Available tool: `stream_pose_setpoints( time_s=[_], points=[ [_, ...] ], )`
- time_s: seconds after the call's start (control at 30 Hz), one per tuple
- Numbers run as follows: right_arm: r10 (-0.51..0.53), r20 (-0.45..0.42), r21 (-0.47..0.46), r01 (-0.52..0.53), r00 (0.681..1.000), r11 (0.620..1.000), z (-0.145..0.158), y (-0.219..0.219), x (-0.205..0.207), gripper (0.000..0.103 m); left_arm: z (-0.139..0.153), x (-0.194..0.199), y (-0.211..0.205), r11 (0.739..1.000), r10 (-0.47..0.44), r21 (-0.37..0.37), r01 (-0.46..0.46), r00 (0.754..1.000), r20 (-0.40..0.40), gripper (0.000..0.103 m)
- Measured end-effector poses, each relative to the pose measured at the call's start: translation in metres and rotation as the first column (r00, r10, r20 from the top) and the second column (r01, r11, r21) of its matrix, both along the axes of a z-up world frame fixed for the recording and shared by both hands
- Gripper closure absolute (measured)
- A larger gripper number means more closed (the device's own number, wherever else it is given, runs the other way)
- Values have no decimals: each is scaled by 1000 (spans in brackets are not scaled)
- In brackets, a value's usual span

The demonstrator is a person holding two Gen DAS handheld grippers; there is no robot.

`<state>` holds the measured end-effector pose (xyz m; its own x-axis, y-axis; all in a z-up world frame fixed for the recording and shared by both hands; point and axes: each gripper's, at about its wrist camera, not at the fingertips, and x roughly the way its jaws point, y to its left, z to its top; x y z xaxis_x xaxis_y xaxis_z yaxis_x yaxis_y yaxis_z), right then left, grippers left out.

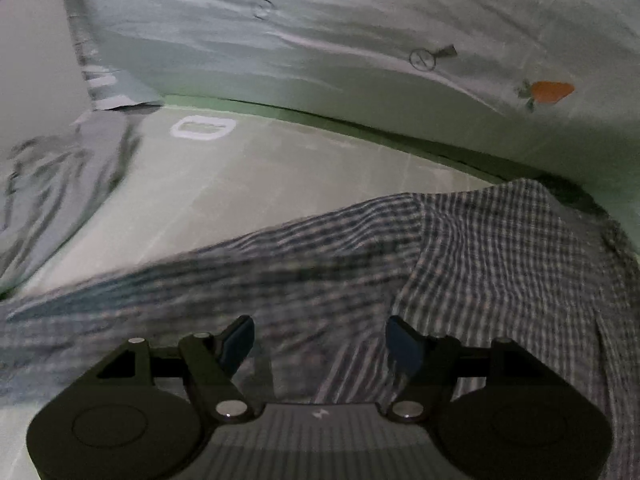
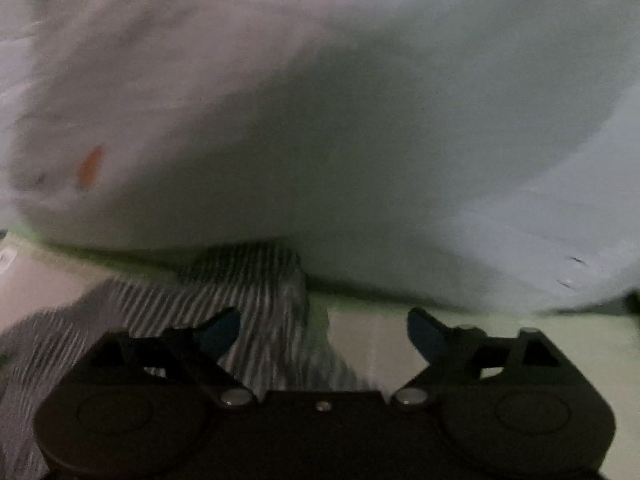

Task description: Fold clothes

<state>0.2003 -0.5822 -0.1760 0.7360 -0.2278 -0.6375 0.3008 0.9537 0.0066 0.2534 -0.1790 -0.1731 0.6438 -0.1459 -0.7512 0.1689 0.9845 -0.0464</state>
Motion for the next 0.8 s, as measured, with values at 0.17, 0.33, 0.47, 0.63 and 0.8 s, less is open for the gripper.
stream_pose_setpoints(
  time_s=[0.17,0.33,0.47,0.63,0.8],
  points=[
    [-16,-69,-47,13,997,999,-11,45,-106,4,5,-56,35,999,51,5,-51,998,-22,29],
    [-66,-171,-9,66,983,998,-49,89,-188,2,2,-104,74,993,115,-9,-116,991,-63,29],
    [-138,-191,66,153,972,986,-60,106,-240,0,1,-134,101,988,156,-10,-157,985,-75,29],
    [-132,-189,70,148,973,987,-61,124,-267,0,6,-159,129,983,181,-30,-183,981,-76,29],
    [-153,-175,64,166,973,984,-62,139,-279,0,8,-160,156,970,225,-70,-231,970,-89,29]
  ],
)
